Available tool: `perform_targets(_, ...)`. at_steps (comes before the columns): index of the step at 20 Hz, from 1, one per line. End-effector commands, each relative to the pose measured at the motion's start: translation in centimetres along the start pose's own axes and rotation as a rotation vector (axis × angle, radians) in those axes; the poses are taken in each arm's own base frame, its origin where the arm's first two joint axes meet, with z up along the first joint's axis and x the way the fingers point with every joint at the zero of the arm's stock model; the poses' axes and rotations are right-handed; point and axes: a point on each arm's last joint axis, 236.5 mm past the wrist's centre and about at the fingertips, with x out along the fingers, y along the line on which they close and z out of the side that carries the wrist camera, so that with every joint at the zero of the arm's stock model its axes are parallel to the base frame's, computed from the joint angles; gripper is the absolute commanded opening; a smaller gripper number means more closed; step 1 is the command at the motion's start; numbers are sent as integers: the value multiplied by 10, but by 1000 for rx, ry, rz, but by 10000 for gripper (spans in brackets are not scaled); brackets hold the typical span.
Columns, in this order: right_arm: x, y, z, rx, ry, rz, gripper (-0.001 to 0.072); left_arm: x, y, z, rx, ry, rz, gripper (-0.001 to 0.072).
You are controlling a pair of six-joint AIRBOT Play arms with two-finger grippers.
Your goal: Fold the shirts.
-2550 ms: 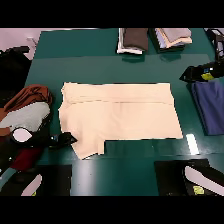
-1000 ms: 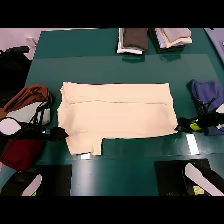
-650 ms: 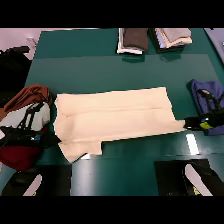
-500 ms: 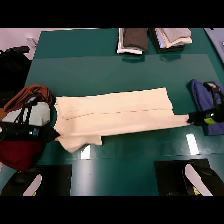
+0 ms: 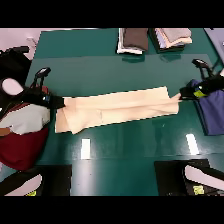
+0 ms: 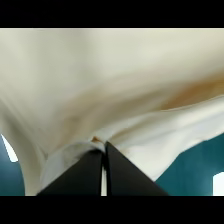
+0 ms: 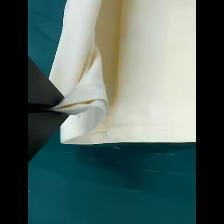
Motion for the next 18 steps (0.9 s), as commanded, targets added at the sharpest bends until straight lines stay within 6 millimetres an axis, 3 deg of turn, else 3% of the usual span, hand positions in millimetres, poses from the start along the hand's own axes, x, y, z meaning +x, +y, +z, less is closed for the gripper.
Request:
perform_targets(1, 31, 19, 39, -2, 24, 65, 13, 26, 13, 43, 5, -51, 17, 21)
perform_targets(4, 43, 30, 62, 19, 18, 134, 16, 29, 16, 52, 4, -78, 23, 47)
perform_targets(5, 43, 29, 70, 31, 5, 155, 58, 28, 16, 53, 2, -79, 23, 318)
perform_targets(6, 41, 28, 78, 42, -13, 179, 246, 27, 14, 53, -20, -77, 19, 501)
perform_targets(7, 37, 27, 84, 47, -30, 205, 404, 24, 13, 55, -37, -75, 16, 496)
perform_targets(8, 31, 22, 87, 49, -45, 227, 465, 20, 10, 57, -42, -74, 8, 497)
perform_targets(11, 27, -2, 70, 58, -12, 252, 522, 12, -7, 64, -61, -82, -51, 492)
perform_targets(13, 37, -25, 44, 127, 54, 270, 537, 12, -16, 63, -63, -76, -88, 46)
perform_targets(15, 55, -46, 21, 212, 87, 278, 584, 11, -24, 66, -74, -87, -126, 22)
perform_targets(18, 80, -37, 7, 266, 117, 406, 577, 15, -46, 67, -61, -97, -166, 22)
